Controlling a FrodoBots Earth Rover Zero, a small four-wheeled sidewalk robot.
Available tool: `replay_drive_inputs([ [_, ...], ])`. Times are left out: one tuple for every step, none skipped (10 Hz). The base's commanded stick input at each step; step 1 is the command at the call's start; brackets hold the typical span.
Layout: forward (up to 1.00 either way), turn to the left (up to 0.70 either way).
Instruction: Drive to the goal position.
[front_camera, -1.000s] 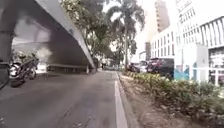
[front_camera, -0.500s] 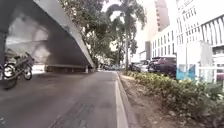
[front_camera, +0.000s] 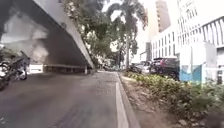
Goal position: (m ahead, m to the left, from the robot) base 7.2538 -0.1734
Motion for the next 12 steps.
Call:
replay_drive_inputs([
  [0.69, 0.0],
  [0.7, 0.0],
  [0.47, 0.0],
  [0.45, 0.0],
  [0.45, 0.0],
  [0.45, 0.0],
  [0.45, 0.0],
  [0.45, 0.0],
  [0.45, 0.0],
  [0.45, 0.0],
  [0.45, -0.02],
  [0.45, -0.12],
])
